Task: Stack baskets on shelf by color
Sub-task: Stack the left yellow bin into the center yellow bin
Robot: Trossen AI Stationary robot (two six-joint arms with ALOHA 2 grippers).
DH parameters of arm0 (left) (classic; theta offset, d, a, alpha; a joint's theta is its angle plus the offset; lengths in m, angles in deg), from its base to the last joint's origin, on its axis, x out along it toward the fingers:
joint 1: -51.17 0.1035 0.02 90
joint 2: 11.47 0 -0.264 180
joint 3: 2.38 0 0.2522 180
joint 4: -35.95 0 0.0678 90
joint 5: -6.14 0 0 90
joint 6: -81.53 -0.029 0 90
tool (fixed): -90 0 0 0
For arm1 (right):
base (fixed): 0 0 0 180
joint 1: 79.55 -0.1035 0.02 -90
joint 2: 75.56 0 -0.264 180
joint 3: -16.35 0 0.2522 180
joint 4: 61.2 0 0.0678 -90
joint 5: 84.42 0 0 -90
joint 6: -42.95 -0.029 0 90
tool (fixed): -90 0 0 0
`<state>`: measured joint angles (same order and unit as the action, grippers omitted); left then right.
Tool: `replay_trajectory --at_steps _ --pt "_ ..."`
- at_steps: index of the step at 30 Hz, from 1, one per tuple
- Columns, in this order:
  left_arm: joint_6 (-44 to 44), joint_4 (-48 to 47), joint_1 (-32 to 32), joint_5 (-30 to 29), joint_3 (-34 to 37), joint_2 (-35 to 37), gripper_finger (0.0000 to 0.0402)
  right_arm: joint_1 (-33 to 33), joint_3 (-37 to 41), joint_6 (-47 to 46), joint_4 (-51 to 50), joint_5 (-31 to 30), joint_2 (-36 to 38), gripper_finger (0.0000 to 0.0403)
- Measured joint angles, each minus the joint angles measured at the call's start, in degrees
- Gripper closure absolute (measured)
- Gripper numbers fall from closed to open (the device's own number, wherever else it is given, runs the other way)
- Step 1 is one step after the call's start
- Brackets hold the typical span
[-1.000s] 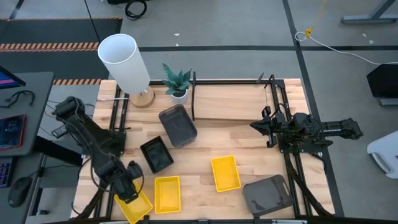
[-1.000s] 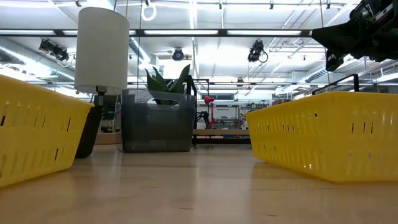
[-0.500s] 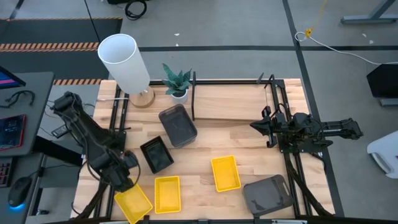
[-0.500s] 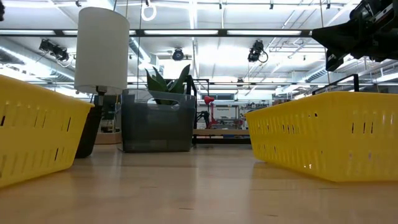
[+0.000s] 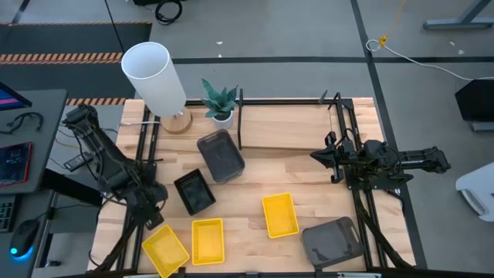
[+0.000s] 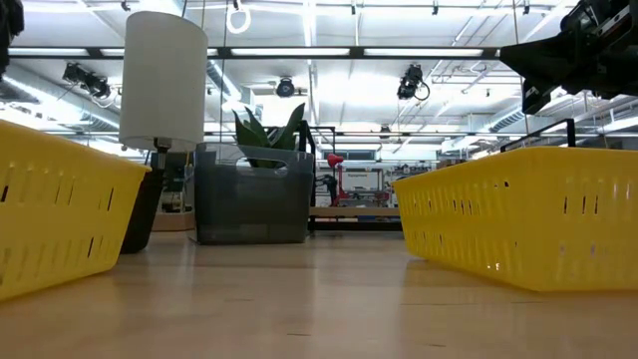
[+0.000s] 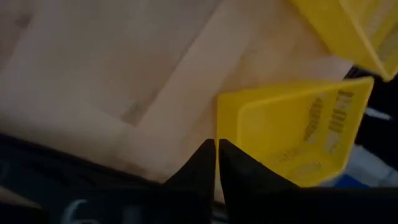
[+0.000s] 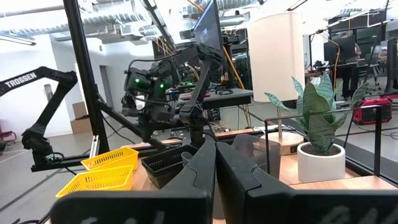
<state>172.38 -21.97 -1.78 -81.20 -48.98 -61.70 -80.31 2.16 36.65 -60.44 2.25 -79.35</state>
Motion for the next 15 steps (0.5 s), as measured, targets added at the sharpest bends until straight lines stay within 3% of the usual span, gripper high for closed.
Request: replay_trajectory --at_steps 8,12,15 --pt "-0.07 7.20 -0.05 0.95 -0.04 -1.00 0.0270 0.00 0.00 0.00 0.00 0.00 0.01 0.0384" --pt "-0.39 7.50 -0.70 0.85 -0.04 -4.11 0.0211 -0.01 0.00 -0.01 0.00 0.01 0.01 0.0384" --pt "-1.70 9.05 -1.11 1.03 -0.04 -7.45 0.0190 -0.02 0.00 -0.01 0.00 0.02 0.02 0.0384"
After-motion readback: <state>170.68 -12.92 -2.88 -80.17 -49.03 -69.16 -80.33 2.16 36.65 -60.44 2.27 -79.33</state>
